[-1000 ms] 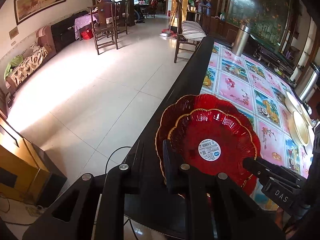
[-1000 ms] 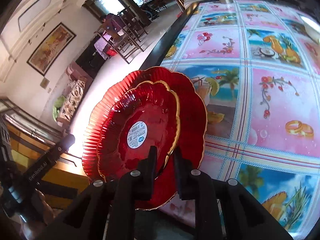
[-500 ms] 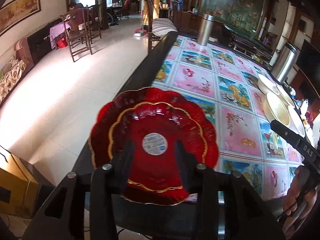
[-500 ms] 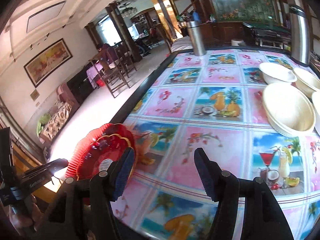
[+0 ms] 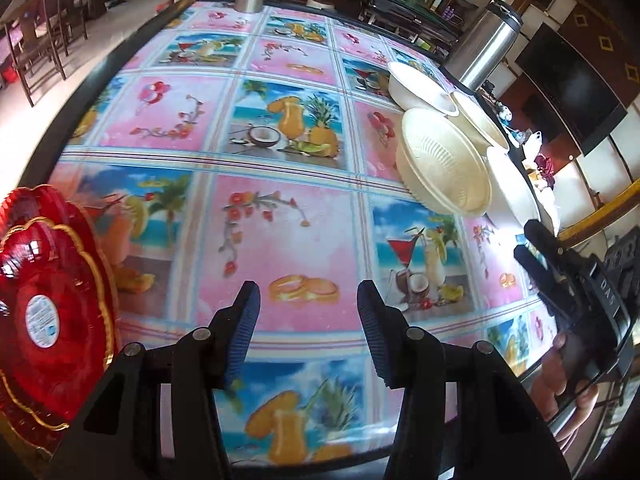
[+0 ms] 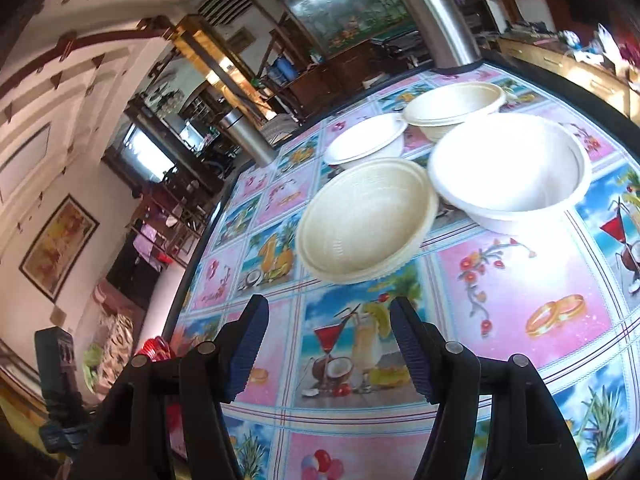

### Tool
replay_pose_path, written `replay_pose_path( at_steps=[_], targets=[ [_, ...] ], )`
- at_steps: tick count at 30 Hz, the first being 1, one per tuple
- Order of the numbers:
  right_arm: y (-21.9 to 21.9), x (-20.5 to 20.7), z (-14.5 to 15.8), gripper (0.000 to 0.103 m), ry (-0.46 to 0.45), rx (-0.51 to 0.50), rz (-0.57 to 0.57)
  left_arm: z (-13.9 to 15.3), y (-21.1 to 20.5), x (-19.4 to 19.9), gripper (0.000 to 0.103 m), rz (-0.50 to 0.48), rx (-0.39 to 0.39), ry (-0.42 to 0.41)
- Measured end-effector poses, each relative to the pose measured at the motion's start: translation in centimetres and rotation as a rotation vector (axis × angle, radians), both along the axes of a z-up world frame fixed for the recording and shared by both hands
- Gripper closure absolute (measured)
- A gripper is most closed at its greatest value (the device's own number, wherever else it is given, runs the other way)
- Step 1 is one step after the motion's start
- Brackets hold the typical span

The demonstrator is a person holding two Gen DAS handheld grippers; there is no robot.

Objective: Organize plates and bowls
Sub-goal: 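Move the left gripper to the beige plate and grasp its rim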

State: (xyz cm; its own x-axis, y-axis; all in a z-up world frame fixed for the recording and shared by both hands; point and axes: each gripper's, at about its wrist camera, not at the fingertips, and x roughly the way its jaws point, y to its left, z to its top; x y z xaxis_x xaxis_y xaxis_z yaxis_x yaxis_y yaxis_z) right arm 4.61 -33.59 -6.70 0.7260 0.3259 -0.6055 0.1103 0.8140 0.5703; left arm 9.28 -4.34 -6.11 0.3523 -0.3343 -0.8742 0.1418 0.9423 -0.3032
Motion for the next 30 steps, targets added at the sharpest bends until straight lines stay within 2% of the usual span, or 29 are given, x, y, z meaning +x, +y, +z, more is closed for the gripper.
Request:
replay_pose_path(
  at_steps=[4, 7, 9, 12, 16, 22, 30],
  targets=[
    [-3.6, 1.0, -1.5, 0.037, 0.043, 0.121, -0.064, -0.7, -2.3, 3.4, 0.054, 0.013, -0.061, 0.081],
    [-5.7, 2.2, -3.0, 0.037, 0.066, 0.235, -0.102, -0.6, -3.8, 5.7, 0.054, 0.015, -0.108, 0.11],
    [-6.6, 3.0, -3.9, 0.037, 0.083, 0.303, -0.125, -0.6, -4.4, 7.1, 0.05, 0.03, -0.135, 0.13],
    [-7.7, 4.2, -4.9, 0.037, 0.087, 0.374, -0.148, -0.8, -5.4, 8.5, 0.049, 0.044, -0.176, 0.158],
    [-8.2, 5.4, -5.5, 0.037, 0.063, 0.413, -0.163, -0.9, -6.7, 9.7, 0.049, 0.036, -0.221, 0.178],
    [-8.0, 6.9, -6.5, 0.04, 0.043, 0.431, -0.149, -1.1, -8.1, 10.9, 0.048, 0.033, -0.237, 0.161],
    [-7.8, 7.3, -7.0, 0.044, 0.049, 0.428, -0.156, -1.6, -9.4, 12.3, 0.048, 0.038, -0.199, 0.146]
  ],
)
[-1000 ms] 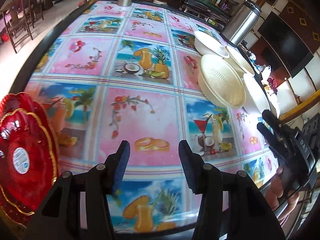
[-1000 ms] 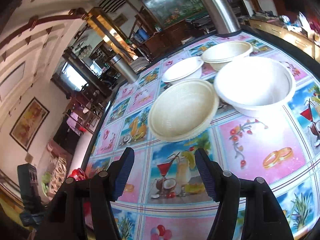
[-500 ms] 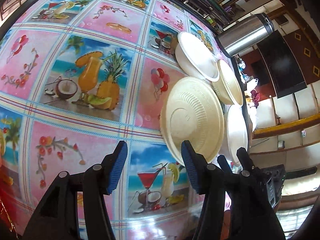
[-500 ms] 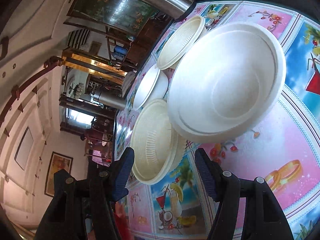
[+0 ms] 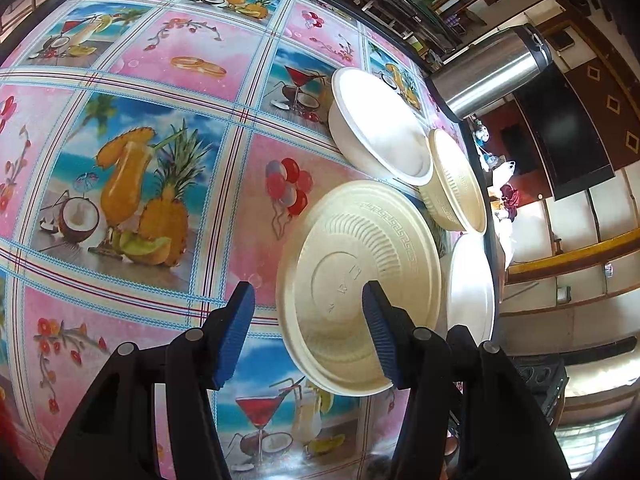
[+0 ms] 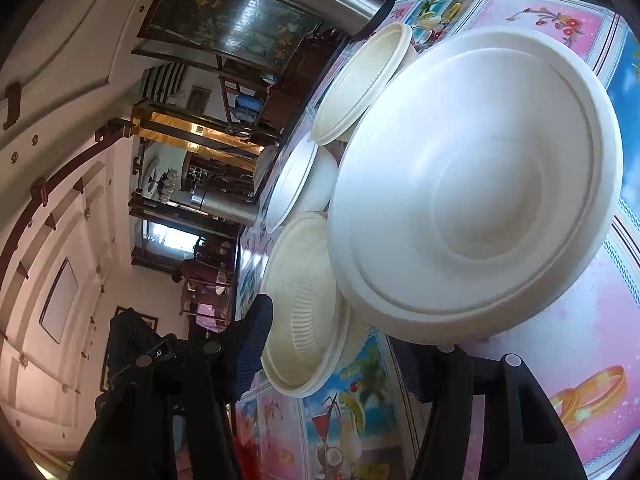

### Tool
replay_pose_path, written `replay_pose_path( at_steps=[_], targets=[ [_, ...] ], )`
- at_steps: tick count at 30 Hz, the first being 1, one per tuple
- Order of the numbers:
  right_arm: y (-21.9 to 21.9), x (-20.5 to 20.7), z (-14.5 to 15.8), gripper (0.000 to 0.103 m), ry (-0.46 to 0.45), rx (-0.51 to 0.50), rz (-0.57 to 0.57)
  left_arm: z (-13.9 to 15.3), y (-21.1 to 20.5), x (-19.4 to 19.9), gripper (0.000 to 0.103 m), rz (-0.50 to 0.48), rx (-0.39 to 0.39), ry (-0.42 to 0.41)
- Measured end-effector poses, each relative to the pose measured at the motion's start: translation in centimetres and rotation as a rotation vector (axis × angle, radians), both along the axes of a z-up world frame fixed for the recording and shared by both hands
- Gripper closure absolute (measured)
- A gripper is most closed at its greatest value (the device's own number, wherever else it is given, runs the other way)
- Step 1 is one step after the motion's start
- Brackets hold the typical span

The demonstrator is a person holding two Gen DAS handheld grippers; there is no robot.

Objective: Organize plates and bowls
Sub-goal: 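Move the left gripper to the beige plate and grasp its rim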

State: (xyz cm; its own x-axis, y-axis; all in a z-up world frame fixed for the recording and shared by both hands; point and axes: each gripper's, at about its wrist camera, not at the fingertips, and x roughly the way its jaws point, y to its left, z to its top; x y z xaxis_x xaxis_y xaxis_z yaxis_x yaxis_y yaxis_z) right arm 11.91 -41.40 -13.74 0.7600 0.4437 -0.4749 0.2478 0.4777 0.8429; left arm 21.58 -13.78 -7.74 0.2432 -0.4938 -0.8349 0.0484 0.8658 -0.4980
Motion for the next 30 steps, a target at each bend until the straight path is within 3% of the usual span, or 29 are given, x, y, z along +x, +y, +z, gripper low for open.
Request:
replay_pose_path(
  at_steps=[13, 17, 21, 27, 30],
  targets=[
    [0.2, 0.4, -0.9, 0.058, 0.017, -0.011, -0.016, 0.3, -1.0, 0.2, 0.049, -0.011, 0.071, -0.069],
    [0.3, 0.5, -1.0, 0.069, 0.021, -0.011, -0.012, 0.1, -0.8, 0.2, 0.056, -0.007, 0.084, -0.072],
    [0.7, 0.9, -1.2, 0.088, 0.037, -0.038, 0.011, 0.0, -0.6, 0.2, 0.075, -0.004, 0.103, -0.072],
    [0.7, 0.8, -1.4, 0.094, 0.04, -0.047, 0.01, 0.0, -0.2, -0.1, 0.094, 0.004, 0.113, -0.075],
    [0.6, 0.6, -1.5, 0.094, 0.035, -0.049, 0.019, 0.0, -0.2, -0.4, 0.094, 0.002, 0.135, -0.083]
  ],
)
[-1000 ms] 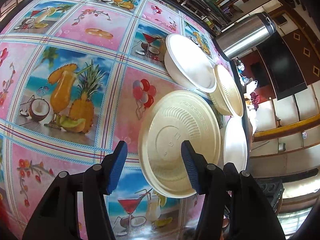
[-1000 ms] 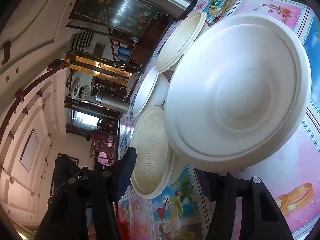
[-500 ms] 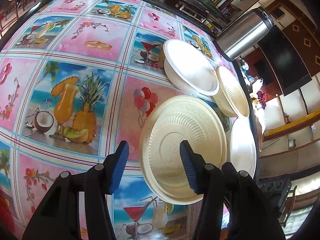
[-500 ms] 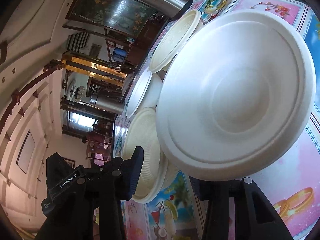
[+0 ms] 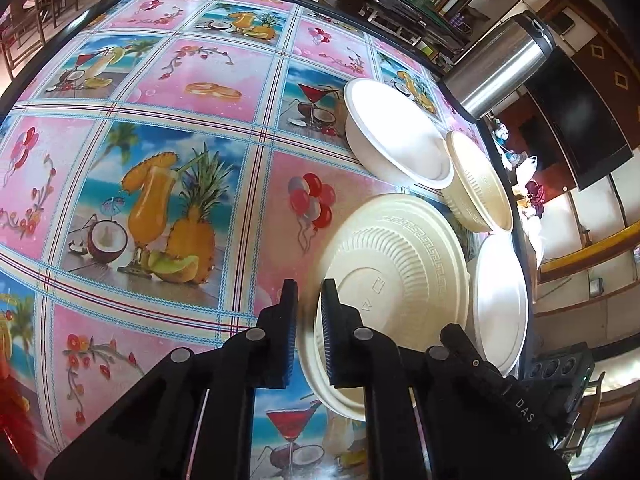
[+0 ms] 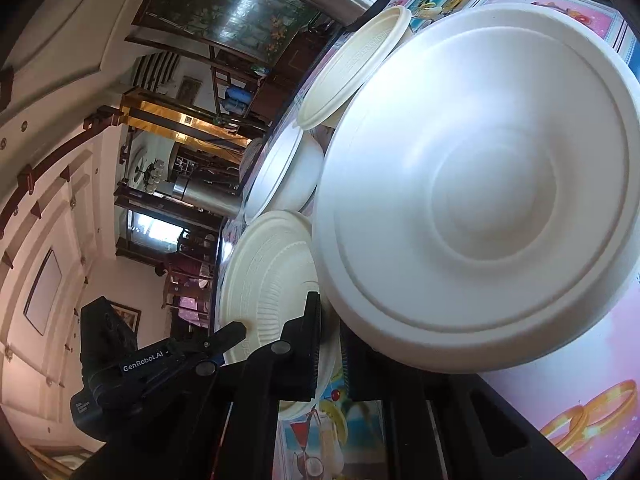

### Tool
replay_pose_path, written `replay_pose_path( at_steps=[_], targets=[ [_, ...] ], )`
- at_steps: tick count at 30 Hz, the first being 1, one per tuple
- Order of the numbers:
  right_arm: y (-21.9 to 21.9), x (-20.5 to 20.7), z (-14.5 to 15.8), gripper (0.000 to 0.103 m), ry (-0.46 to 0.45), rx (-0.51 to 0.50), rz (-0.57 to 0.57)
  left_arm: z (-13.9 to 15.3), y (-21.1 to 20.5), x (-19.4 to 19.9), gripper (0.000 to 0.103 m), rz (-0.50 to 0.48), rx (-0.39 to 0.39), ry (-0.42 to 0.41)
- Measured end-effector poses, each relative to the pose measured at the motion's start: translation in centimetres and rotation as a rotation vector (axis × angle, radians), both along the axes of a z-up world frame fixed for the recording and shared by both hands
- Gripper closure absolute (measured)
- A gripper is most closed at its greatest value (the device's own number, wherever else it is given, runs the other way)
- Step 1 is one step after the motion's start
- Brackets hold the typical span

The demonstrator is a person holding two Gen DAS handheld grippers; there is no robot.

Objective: Organize plates and bowls
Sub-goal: 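Move the left gripper to the beige plate and grasp its rim, then lift the beige plate and carry it to the red plate stack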

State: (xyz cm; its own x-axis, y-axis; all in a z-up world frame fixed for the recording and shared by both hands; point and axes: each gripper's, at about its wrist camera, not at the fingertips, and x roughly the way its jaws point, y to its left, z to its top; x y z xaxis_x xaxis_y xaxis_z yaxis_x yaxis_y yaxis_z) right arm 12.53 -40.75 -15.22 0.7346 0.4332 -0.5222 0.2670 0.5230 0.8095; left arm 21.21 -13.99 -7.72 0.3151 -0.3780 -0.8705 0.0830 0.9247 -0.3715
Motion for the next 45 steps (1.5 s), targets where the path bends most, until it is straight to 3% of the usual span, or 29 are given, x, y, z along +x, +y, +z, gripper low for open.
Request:
replay_pose_path(
  at_steps=[6, 11, 18, 26, 34, 45],
  targets=[
    [0.1, -0.2, 0.2, 0.094, -0.008, -0.001, 0.003, -0.7, 0.1, -0.7, 0.095, -0.003, 0.019, 0.011],
    [0.3, -0.3, 0.5, 0.094, -0.018, -0.026, 0.008, -0.3, 1.2, -2.0, 0.096, 0.009, -0.011, 0.014],
    [1.3, -1.3, 0.8, 0.094, -0.05, -0.004, 0.054, 0.5, 3.5, -5.0, 0.096, 0.038, 0.003, -0.029],
    [4.8, -3.1, 0.4, 0.094, -0.044, -0.026, 0.113, -0.8, 7.9, -8.4, 0.095, 0.086, -0.014, -0.009],
    [8.5, -5.6, 1.0, 0.093, -0.085, -0.087, 0.177, -0.2, 11.3, -12.1, 0.095, 0.107, 0.028, -0.048],
    [12.4, -10.3, 2.4, 0.093, -0.054, -0.144, 0.289, -0.3, 12.9, -19.3, 0.092, 0.026, 0.093, -0.092]
  ],
)
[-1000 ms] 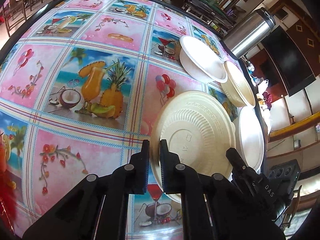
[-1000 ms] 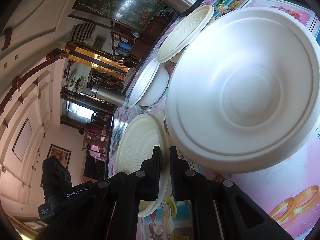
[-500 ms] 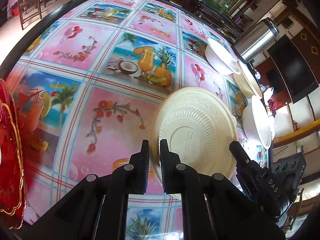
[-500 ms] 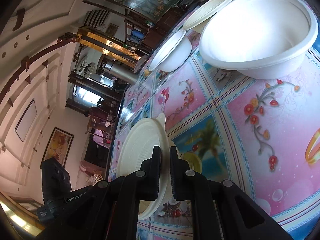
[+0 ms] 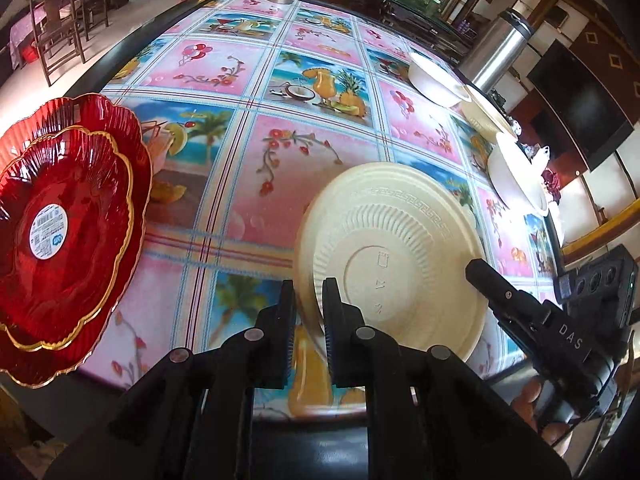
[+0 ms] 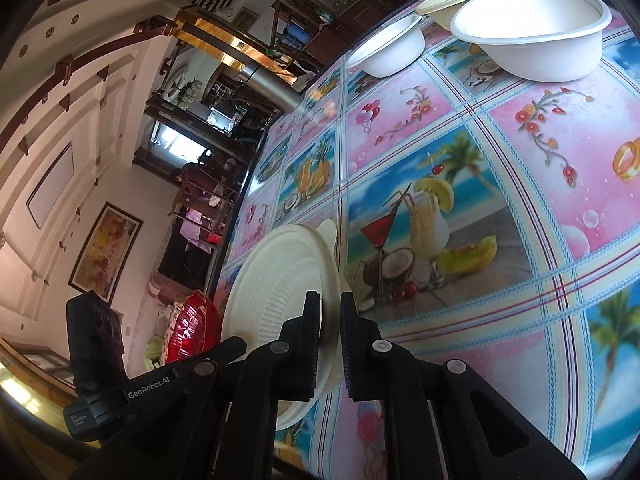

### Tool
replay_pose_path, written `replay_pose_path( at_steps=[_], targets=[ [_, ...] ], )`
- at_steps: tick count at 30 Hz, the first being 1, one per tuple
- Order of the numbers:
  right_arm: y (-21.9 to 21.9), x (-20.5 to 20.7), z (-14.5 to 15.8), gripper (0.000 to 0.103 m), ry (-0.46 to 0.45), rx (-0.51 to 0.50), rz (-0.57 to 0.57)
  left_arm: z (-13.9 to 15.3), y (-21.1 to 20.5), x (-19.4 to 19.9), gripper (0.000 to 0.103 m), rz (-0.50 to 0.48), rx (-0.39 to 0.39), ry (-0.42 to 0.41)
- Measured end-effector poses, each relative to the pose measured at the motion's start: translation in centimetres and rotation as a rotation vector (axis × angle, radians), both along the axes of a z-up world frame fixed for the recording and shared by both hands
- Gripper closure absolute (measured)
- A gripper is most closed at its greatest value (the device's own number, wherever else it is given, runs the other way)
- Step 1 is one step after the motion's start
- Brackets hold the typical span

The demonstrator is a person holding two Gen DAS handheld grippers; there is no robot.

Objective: Organize plates and bowls
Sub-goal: 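Lift the beige plate and carry it to the red plate stack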

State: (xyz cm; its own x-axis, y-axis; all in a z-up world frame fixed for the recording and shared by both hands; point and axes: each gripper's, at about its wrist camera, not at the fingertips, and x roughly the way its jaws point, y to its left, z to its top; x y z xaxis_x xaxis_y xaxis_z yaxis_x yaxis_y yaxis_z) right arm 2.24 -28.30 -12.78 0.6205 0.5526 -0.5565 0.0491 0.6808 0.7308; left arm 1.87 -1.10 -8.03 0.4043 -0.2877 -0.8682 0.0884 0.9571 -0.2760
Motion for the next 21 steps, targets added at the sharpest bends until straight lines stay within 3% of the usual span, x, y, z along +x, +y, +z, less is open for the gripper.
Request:
replay_pose_path(
  at_steps=[6, 12, 17, 21],
  targets=[
    [0.9, -3.3, 0.7, 0.093, 0.024, -0.044, 0.026, 1.1, 1.0, -3.1, 0.092, -0.017, 0.002, -0.045],
    [2.9, -4.9, 3.7, 0.094, -0.014, -0.058, 0.059, 4.3, 4.4, -5.0, 0.091, 0.02, -0.019, -0.111],
    [6.6, -3.8, 6.7, 0.094, -0.058, -0.067, 0.124, 6.6, 8.6, -5.5, 0.091, 0.1, -0.018, -0.157],
    [10.5, -1.9, 7.3, 0.094, -0.051, -0.061, 0.185, 6.8, 11.9, -5.5, 0.091, 0.172, -0.007, -0.161]
  ],
)
